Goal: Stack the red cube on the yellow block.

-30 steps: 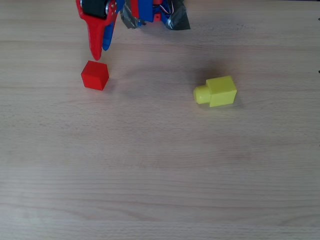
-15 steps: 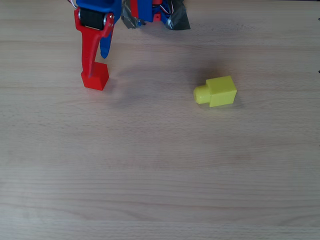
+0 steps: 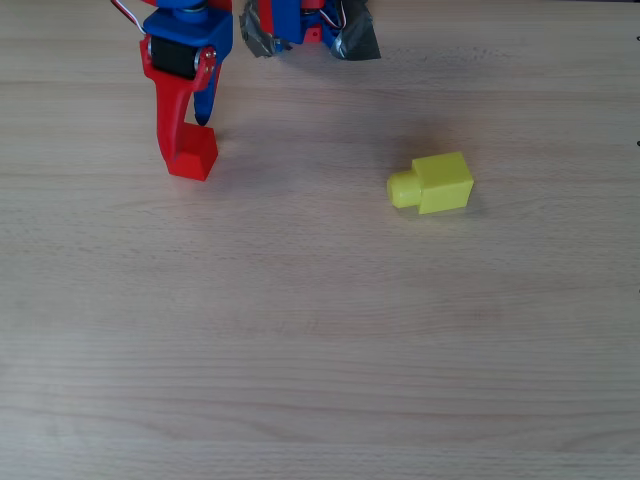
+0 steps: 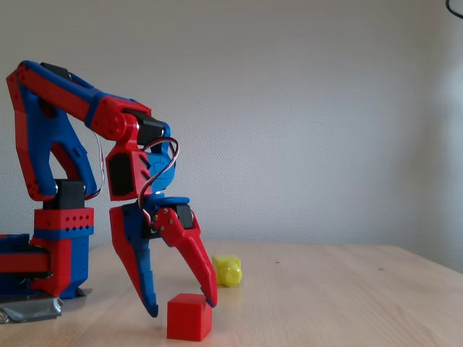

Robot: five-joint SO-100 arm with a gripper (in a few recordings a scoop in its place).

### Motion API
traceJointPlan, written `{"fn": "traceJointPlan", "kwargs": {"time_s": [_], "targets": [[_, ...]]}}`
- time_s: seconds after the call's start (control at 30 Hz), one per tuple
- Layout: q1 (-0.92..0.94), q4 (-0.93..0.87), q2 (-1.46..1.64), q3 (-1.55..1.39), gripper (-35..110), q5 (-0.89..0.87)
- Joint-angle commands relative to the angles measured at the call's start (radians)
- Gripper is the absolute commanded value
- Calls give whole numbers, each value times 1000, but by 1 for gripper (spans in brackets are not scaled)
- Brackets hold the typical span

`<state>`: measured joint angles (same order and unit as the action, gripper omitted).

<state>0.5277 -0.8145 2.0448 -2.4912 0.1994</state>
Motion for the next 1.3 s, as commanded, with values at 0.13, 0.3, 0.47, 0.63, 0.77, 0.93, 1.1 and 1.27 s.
{"fn": "traceJointPlan", "kwargs": {"time_s": [0.13,0.3,0.47,0.63,0.77,0.93,1.1,1.27], "targets": [[21,28,58,-20,14,-15],[-52,-12,144,34,10,-83],[-236,-86,227,133,10,-166],[-482,-153,253,236,10,-235],[-673,-192,247,302,9,-268],[-877,-206,212,339,9,-275],[-982,-173,115,336,9,-288],[-991,-101,18,327,9,-293]]}}
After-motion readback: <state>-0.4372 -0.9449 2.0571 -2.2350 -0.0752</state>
